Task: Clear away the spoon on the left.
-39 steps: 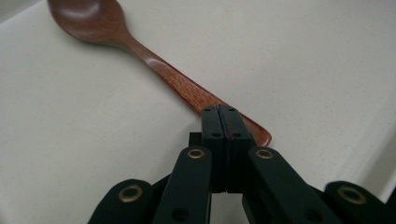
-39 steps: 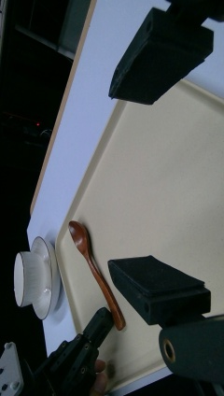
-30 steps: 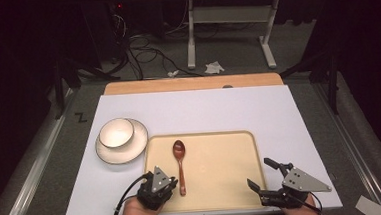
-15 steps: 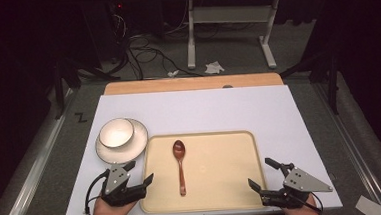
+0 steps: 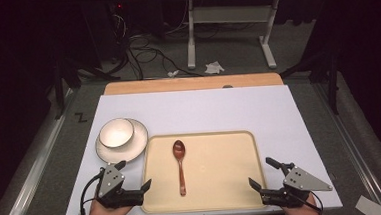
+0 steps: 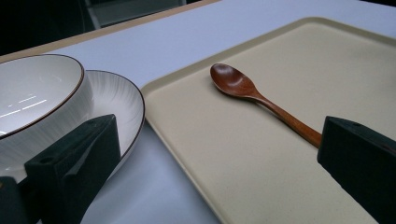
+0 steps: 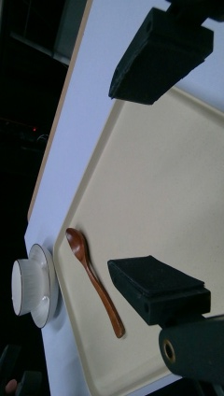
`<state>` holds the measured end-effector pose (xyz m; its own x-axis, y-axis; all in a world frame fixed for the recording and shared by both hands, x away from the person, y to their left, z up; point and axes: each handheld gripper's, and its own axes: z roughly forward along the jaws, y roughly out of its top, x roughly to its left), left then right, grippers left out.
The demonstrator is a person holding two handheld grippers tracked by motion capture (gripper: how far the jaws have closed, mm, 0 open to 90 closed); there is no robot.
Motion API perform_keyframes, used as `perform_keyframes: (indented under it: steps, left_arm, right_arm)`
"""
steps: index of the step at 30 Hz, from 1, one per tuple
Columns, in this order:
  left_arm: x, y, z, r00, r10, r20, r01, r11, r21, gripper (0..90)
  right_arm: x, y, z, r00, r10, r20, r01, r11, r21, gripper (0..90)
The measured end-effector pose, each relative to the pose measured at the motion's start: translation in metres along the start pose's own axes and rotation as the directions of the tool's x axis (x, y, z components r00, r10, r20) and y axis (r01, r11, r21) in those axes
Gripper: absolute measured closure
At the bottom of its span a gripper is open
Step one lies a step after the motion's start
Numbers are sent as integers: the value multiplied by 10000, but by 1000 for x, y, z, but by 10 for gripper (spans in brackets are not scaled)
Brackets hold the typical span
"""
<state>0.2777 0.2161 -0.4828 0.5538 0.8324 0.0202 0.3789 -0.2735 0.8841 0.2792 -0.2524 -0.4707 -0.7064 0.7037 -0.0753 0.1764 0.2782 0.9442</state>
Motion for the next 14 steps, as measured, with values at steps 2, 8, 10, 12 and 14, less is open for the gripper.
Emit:
perform_keyframes:
  steps: [2, 8, 10, 12, 14]
  left_arm:
    - [0, 0, -3, 10000, 77, -44, -77, 10000, -21, 6]
    - [4, 0, -11, 10000, -27, -81, 22, 9985, -552, 16]
    - [6, 0, -9, 10000, -79, 12, 79, 9992, -393, 17]
    - [5, 0, -7, 10000, 12, 64, -10, 9996, -296, 17]
    - [5, 0, -7, 10000, 86, 25, -85, 9995, -288, 17]
  right_arm:
    - [0, 0, -1, 10000, 41, 3, -41, 10000, 25, 167]
    - [-1, -1, 0, 10000, 34, 60, -34, 10000, 19, 167]
    - [-1, -1, 0, 9999, 120, 44, -120, 9999, 13, 167]
    - [-2, -1, 1, 9999, 120, 91, -120, 9999, 80, 167]
    - [-2, -1, 2, 9999, 110, 133, -112, 9998, 138, 168]
